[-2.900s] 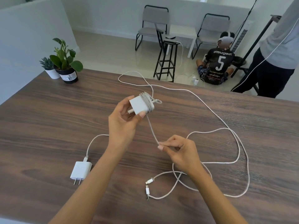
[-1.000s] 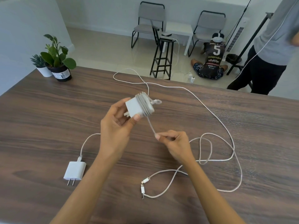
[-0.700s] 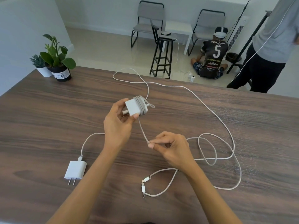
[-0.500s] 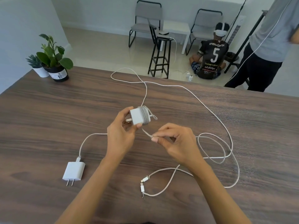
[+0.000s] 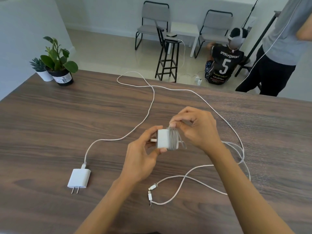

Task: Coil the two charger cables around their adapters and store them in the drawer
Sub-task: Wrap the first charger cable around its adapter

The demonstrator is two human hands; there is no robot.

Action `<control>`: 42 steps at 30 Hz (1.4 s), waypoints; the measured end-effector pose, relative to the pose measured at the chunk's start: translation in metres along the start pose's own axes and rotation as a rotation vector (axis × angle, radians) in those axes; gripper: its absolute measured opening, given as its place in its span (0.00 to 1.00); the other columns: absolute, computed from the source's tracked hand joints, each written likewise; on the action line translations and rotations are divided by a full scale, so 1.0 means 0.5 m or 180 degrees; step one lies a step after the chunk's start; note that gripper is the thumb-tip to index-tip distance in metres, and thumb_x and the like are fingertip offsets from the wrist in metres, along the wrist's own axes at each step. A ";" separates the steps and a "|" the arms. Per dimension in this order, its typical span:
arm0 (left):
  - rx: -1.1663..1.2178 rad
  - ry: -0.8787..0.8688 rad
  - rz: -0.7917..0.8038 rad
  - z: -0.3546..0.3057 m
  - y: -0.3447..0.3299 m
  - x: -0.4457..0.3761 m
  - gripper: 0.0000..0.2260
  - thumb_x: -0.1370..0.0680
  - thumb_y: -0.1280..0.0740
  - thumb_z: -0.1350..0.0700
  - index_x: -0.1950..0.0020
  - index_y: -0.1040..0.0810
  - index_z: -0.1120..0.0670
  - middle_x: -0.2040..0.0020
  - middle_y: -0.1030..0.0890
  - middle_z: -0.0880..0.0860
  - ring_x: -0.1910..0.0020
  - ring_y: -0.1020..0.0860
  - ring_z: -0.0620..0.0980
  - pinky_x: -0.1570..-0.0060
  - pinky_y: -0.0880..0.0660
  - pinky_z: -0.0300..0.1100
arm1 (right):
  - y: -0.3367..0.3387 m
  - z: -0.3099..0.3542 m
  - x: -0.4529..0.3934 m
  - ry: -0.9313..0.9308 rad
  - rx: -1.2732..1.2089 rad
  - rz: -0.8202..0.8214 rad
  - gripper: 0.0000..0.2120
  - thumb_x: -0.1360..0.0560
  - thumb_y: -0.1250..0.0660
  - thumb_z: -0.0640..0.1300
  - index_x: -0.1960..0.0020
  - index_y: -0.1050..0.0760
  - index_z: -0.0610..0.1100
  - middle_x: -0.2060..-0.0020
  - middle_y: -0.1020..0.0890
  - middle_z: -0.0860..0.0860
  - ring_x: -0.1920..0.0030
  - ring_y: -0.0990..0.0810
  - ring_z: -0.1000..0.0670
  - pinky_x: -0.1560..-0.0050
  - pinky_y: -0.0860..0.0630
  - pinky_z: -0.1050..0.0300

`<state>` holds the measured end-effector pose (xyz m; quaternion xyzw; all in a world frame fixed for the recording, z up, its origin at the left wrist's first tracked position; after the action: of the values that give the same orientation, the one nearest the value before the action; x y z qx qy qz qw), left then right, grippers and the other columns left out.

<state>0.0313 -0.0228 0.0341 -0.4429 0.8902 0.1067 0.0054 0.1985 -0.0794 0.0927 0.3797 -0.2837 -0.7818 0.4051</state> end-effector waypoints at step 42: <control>0.0957 0.0152 -0.0631 -0.002 0.023 -0.081 0.23 0.29 0.28 0.66 0.34 0.27 0.57 0.41 0.20 0.51 0.46 0.19 0.42 0.48 0.23 0.35 | -0.032 -0.002 0.090 0.0074 -0.0460 0.0124 0.03 0.31 0.27 0.49 0.58 0.16 0.55 0.65 0.19 0.62 0.65 0.23 0.62 0.66 0.27 0.58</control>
<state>0.0470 0.0154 0.0413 -0.5251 0.8480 -0.0392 0.0608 0.1754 -0.1095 0.0635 0.3530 -0.2291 -0.7878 0.4498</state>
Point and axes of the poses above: each hand's wrist, its own x-axis away from the middle knuckle, its own y-axis out of the back of the hand, z = x × y, the point moved 1 cm from there along -x, towards the middle knuckle
